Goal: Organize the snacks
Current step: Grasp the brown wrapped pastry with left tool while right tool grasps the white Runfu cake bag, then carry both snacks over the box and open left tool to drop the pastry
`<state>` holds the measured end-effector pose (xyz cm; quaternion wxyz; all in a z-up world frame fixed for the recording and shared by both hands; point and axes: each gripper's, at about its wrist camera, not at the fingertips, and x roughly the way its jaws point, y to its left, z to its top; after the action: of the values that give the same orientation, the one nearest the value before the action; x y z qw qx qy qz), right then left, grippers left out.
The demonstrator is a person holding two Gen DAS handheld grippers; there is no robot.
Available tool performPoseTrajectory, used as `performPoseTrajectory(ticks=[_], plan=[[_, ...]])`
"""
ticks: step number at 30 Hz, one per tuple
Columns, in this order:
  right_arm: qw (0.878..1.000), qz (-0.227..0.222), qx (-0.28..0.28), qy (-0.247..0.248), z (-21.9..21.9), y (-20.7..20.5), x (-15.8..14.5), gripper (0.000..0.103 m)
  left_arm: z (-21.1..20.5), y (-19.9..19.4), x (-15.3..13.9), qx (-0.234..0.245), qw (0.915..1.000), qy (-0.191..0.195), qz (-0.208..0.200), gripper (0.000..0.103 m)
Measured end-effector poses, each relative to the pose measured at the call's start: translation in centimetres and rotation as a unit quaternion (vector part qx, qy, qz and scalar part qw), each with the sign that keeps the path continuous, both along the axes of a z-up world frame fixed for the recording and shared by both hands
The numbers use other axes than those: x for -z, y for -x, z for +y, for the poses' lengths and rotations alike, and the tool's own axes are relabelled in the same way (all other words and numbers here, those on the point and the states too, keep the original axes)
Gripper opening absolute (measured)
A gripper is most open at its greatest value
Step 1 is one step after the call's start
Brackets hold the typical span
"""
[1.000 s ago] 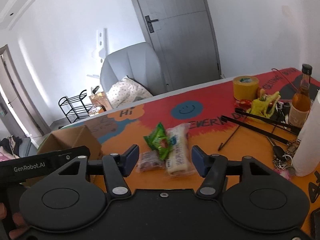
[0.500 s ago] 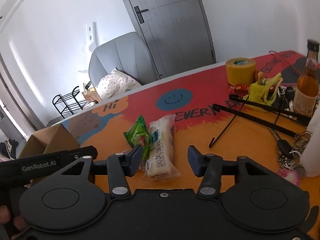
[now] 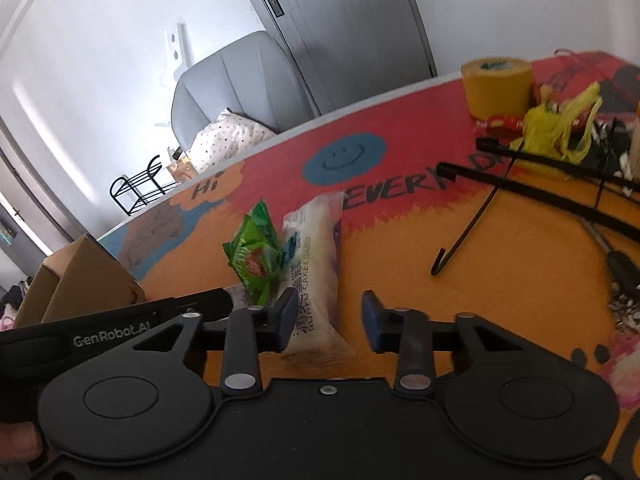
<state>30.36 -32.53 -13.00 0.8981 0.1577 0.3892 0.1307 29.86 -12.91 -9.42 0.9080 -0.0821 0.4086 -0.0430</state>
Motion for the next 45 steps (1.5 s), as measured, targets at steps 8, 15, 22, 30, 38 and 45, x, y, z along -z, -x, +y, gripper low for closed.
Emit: performPoseTrajectory(ticks=[8, 15, 22, 30, 38, 45], plan=[[1.000, -0.005, -0.002, -0.008, -0.6, 0.1, -0.2, 0.013, -0.8, -1.0, 1.3, 0.006, 0.9999, 0.002, 0.011, 0.068], [1.000, -0.005, 0.008, 0.018, -0.6, 0.4, -0.8, 0.029, -0.9, -0.9, 1.6, 0.001, 1.0000, -0.007, 0.006, 0.051], [0.998, -0.021, -0.002, 0.059, 1.4, -0.2, -0.9, 0.056, 0.4, 0.0, 1.1, -0.013, 0.9999, -0.004, 0.003, 0.035], [0.994, -0.010, -0.017, 0.110, 3.3, -0.2, 0.1, 0.040, 1.9, 1.1, 0.1, -0.028, 0.9996, 0.000, -0.005, 0.035], [0.996, -0.026, -0.018, 0.082, 2.4, 2.0, -1.4, 0.021, 2.2, 3.0, -1.1, -0.022, 0.9996, 0.008, -0.018, 0.034], [0.996, -0.037, -0.011, 0.076, 2.2, 3.5, -2.7, 0.017, 2.5, 4.5, -2.4, -0.019, 0.9991, 0.013, -0.035, 0.034]])
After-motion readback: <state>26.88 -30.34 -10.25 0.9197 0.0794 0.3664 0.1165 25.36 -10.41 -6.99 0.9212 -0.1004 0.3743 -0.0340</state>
